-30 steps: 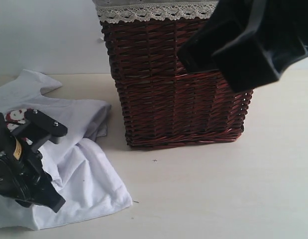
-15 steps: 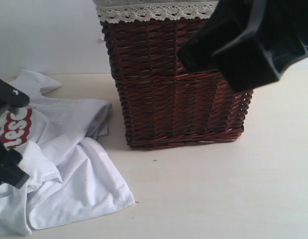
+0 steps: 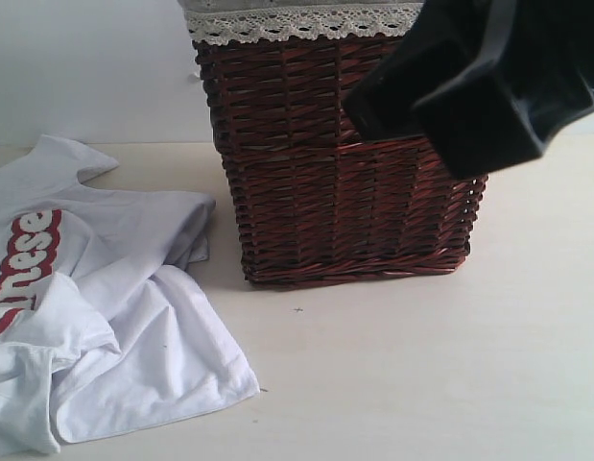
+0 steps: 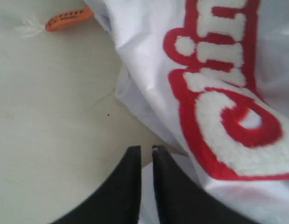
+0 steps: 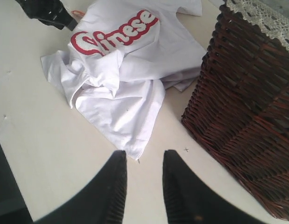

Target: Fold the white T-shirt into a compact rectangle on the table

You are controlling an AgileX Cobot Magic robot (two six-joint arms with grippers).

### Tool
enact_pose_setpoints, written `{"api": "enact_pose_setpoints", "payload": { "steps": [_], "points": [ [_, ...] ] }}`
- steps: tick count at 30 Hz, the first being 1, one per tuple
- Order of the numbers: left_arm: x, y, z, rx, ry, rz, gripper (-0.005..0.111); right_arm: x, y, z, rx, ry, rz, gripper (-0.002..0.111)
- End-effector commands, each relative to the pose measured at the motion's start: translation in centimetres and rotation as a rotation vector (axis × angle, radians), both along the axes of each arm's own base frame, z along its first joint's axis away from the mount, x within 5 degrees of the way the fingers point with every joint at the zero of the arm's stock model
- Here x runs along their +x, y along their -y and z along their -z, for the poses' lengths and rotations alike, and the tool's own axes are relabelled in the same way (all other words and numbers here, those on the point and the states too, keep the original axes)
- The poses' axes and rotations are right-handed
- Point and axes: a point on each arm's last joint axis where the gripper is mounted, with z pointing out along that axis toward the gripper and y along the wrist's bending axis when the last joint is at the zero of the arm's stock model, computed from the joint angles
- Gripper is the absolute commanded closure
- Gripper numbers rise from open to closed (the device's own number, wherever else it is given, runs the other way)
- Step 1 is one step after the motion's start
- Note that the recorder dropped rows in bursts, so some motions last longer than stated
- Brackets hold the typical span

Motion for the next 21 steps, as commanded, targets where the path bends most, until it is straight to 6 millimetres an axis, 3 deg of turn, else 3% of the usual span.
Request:
{"api": "enact_pose_setpoints", "payload": {
  "steps": [1,3,6,9,15,21],
  "points": [
    [1.1,-3.3,2.3,-0.107,-0.042,-0.181,0.06,0.0,0.1,0.0,0.002,0.003,0.001,0.08],
    [1.5,-4.6,3.2,-0.137,-0.066,-0.246,0.056,0.0,0.1,0.0,0.0,0.0,0.001,0.08],
    [2.4,-5.4,4.2,-0.194,-0.035,-0.291,0.063,-0.1,0.2,0.1,-0.006,-0.006,0.001,0.08],
    [3.2,-5.3,5.5,-0.271,-0.008,-0.261,0.071,-0.1,0.2,0.1,-0.008,-0.008,0.001,0.08],
    [4.4,-4.8,8.4,-0.353,0.01,-0.185,0.071,-0.2,0.1,0.1,0.001,-0.022,-0.003,0.08],
    [4.8,-5.1,8.4,-0.308,0.054,-0.152,0.071,-0.2,0.1,0.1,0.0,-0.021,-0.005,0.08]
  ]
}}
